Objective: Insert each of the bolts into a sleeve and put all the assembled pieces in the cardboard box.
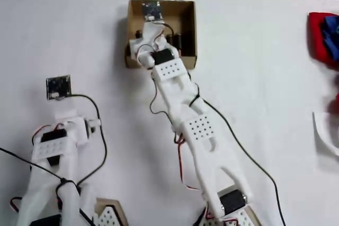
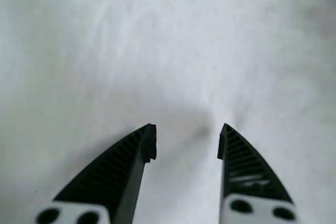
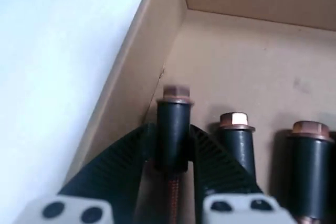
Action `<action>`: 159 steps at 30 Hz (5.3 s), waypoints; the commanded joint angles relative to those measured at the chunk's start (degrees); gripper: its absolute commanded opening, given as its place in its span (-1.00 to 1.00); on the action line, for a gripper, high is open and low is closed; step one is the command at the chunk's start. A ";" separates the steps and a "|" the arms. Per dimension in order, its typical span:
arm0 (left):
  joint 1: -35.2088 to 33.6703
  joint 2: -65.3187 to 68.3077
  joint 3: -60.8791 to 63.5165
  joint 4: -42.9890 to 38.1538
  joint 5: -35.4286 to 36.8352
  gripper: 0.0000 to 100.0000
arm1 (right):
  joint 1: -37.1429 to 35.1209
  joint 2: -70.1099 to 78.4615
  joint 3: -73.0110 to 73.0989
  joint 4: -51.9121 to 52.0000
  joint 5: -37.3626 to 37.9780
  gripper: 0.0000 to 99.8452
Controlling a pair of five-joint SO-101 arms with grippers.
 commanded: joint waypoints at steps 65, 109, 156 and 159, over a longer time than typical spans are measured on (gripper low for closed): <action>9.93 -69.36 1.63 50.46 -19.52 -0.58 | 19.38 -181.85 160.79 21.67 0.09 -0.82; 15.74 -67.60 5.93 32.26 -7.03 -0.57 | 20.97 -178.33 174.42 22.46 12.04 -0.82; 15.82 -46.51 4.97 28.57 -1.93 -0.41 | 20.88 -178.33 174.42 22.46 11.78 -0.82; 15.74 -53.19 11.38 28.57 -2.02 -0.40 | 20.88 -178.33 174.42 22.46 11.78 -0.82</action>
